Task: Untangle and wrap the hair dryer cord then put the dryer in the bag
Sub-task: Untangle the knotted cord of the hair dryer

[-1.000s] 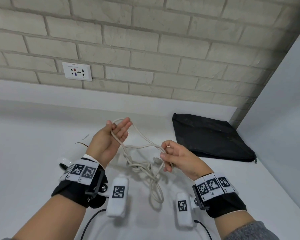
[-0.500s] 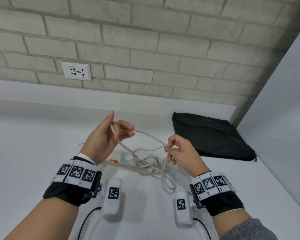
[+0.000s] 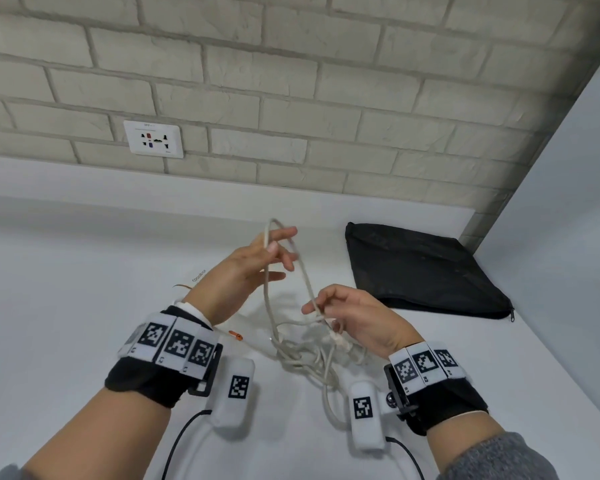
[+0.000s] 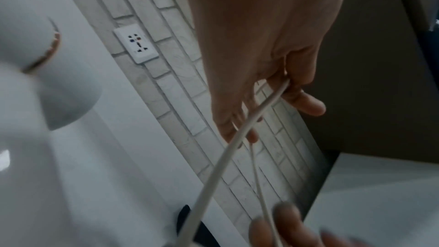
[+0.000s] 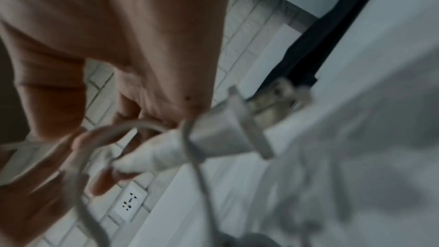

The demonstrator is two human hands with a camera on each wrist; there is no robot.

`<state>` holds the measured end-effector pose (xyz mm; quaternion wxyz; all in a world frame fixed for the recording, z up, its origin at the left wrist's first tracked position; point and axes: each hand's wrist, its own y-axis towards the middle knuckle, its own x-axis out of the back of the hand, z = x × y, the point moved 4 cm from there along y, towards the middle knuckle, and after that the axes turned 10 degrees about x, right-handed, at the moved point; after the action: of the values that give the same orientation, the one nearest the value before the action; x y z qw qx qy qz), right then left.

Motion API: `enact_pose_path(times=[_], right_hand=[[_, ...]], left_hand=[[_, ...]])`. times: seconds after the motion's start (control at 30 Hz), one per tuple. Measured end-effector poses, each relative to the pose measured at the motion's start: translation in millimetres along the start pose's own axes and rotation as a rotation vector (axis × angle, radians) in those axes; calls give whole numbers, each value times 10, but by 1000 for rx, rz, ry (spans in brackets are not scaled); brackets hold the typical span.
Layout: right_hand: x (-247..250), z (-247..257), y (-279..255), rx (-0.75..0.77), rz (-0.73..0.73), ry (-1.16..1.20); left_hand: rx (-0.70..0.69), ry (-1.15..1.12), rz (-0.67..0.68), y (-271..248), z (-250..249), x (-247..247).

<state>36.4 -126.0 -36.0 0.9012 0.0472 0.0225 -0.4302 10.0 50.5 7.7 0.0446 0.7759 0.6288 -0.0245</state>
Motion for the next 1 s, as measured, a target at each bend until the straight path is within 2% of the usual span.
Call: enact_pose_path(times=[0.07,0.23,0.3,0.4,0.47,0.57,0.67,0.7,0.8,0.83,0.9,1.0], right_hand=[[-21,28,26,32,-29,19],[55,236,82,219,-261,-292],[95,324,96,314,-349,-285],[98,446,88,436,-379,-202],[87,502,87,479,-379,-199],[116,458,134,396,-434,-262],[99,324,189,147,-375,-383],[90,282,197,58,-341,-455],[108,238,156,-165,-316,-893],[95,253,128,-171,-320,-1003],[13,309,82,-70,-287,-1087],[-248,272,30,7,-47,-982]], left_hand=[[27,81,65,0,-40,-141],[111,279,71,24,5,-249],[242,500,89,39,150,-233],[432,1040,151,35,444,-184],[451,1113,163,26,528,-182],[462,1039,168,30,541,-173],[528,774,110,33,537,-152],[565,656,81,41,549,-139],[629,306,35,63,557,-109],[638,200,29,75,556,-92],[638,-3,17,78,517,-82],[600,-271,-54,95,490,-57]])
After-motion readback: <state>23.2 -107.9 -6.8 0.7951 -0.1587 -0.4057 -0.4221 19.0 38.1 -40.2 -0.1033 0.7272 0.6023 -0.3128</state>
